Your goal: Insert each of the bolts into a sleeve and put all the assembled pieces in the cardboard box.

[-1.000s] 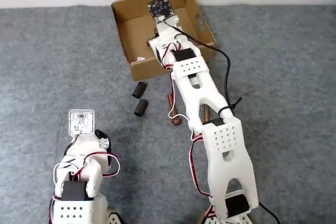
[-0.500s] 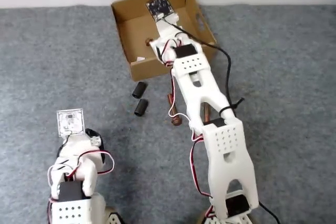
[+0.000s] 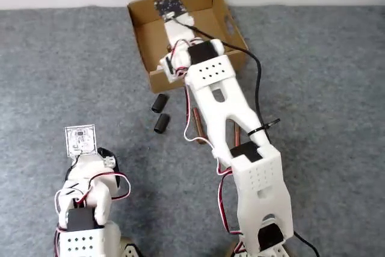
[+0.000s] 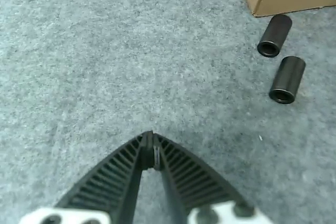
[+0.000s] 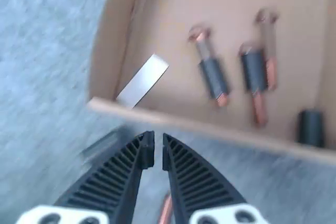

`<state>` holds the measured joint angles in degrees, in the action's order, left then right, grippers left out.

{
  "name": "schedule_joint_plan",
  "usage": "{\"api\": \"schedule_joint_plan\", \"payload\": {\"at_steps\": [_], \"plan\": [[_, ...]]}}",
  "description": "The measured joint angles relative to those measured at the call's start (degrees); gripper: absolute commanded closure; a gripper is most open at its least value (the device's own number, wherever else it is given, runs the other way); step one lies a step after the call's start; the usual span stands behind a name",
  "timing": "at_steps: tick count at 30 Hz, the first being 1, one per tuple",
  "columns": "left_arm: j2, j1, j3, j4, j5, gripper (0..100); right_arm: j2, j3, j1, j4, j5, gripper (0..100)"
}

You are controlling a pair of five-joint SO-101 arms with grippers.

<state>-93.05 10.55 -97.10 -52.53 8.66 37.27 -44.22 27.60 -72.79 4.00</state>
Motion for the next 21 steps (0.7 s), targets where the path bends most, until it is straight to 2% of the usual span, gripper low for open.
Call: {"api": "schedule_joint_plan", "payload": {"at_steps": [6, 10, 17, 21], "plan": [[0.0, 0.0, 0.0, 0.0, 0.0, 100, -0.1, -0.1, 3.2, -10.5, -7.8, 97.8], [0.0, 0.0, 0.0, 0.0, 0.0, 100, -0.1, -0.1, 5.7, -14.9, -15.8, 97.2], [0.0, 0.0, 0.0, 0.0, 0.0, 100, 1.2, -0.3, 9.6, -19.0, -23.5, 79.0], [0.0, 0.0, 0.0, 0.0, 0.0, 100, 3.2, -0.4, 11.0, -19.2, -25.4, 80.2]]}}
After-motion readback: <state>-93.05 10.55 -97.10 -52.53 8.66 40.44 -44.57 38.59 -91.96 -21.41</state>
